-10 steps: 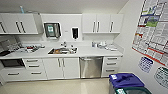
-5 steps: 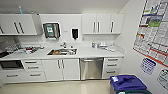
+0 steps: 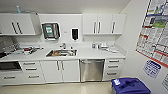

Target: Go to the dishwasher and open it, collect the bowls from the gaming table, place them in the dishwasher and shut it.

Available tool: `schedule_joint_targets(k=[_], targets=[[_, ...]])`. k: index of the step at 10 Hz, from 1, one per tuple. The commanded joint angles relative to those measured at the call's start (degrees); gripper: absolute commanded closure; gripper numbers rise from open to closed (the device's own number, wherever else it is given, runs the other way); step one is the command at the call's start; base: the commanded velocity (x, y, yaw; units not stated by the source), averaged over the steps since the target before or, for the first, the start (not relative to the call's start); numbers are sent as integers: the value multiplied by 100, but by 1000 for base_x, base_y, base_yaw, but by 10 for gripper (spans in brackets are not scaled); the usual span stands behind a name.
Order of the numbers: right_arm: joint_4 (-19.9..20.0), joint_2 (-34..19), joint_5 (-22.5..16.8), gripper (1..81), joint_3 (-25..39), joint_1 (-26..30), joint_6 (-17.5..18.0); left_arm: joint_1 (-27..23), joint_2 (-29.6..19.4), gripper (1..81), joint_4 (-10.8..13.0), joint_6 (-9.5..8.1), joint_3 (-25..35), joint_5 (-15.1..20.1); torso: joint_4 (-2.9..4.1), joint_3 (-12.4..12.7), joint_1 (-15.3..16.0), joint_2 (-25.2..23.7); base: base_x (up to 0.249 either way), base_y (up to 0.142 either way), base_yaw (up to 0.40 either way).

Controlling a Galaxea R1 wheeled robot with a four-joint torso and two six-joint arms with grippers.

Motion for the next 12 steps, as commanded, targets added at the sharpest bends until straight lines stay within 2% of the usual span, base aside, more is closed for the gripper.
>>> schedule_joint_targets(k=[1,12], targets=[[-16,-129,-351,10,54,268,-11,-285,-69,10,-23,-13,36,298,0,0,0,0,128,0,0],[-16,-120,-351,10,19,285,-11,-285,-87,10,-31,-22,36,298,0,0,0,0,131,0,0]])
